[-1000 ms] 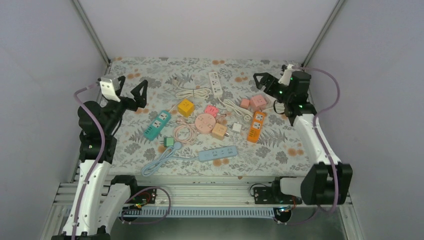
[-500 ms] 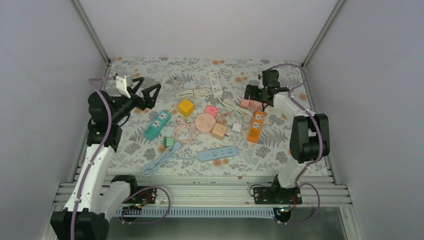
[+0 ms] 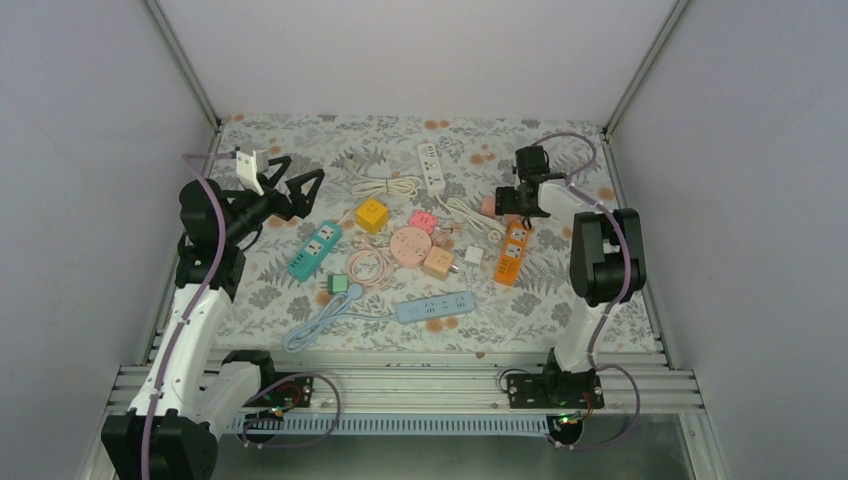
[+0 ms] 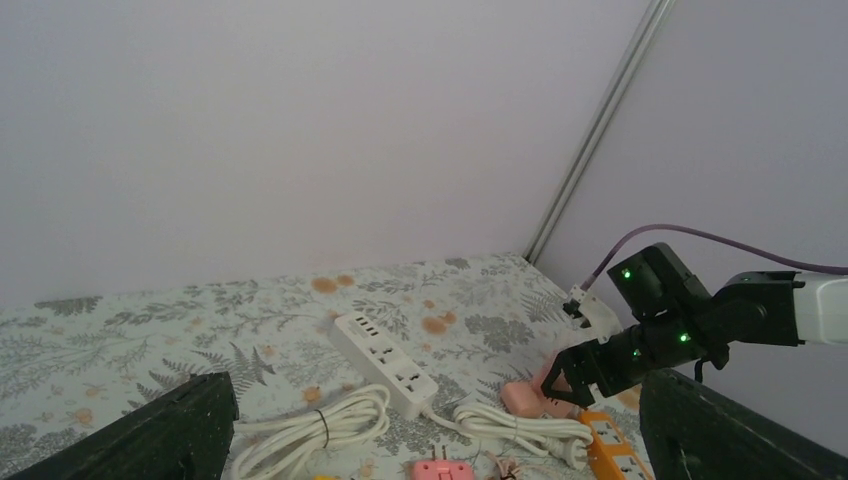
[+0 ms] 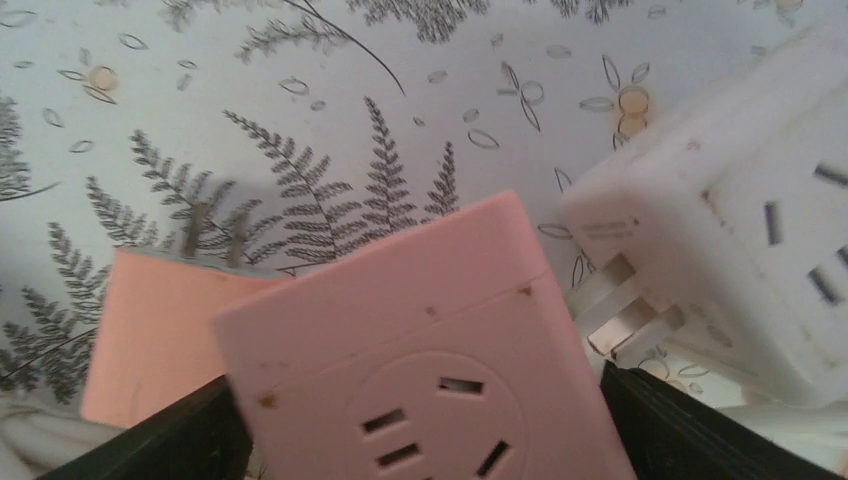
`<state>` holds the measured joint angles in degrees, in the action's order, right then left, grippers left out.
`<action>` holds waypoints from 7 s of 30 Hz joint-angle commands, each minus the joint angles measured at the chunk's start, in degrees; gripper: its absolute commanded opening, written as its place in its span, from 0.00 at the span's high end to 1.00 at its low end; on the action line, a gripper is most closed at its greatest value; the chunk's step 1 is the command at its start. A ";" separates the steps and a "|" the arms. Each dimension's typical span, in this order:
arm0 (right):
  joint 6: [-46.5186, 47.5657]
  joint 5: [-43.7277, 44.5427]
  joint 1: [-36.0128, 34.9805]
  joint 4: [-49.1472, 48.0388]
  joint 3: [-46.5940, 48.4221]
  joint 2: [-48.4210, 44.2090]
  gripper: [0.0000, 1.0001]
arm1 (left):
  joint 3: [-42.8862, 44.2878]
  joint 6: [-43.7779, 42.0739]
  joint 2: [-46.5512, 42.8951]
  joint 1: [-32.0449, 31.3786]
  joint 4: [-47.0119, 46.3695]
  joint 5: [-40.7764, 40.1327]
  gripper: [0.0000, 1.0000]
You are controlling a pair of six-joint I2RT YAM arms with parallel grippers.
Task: Insert the plug
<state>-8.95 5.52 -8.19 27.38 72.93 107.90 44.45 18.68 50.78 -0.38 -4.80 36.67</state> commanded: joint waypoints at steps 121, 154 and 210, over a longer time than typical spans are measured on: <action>50.52 -50.26 -21.03 5.76 1.72 -31.76 0.05 | 32.09 -72.21 30.36 -30.14 37.03 12.52 0.53; 1.68 -28.29 -22.85 -29.00 -9.87 -41.40 0.51 | 8.63 -39.40 19.81 -31.13 -14.50 -7.18 0.05; -19.59 -30.74 -21.61 -11.78 2.34 -23.67 0.44 | 6.09 -41.06 35.15 -27.18 -37.93 1.64 0.41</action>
<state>-30.30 -25.93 -30.24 14.57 72.84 82.76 50.70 -23.53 85.19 -29.15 -37.60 33.71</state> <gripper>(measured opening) 0.653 0.644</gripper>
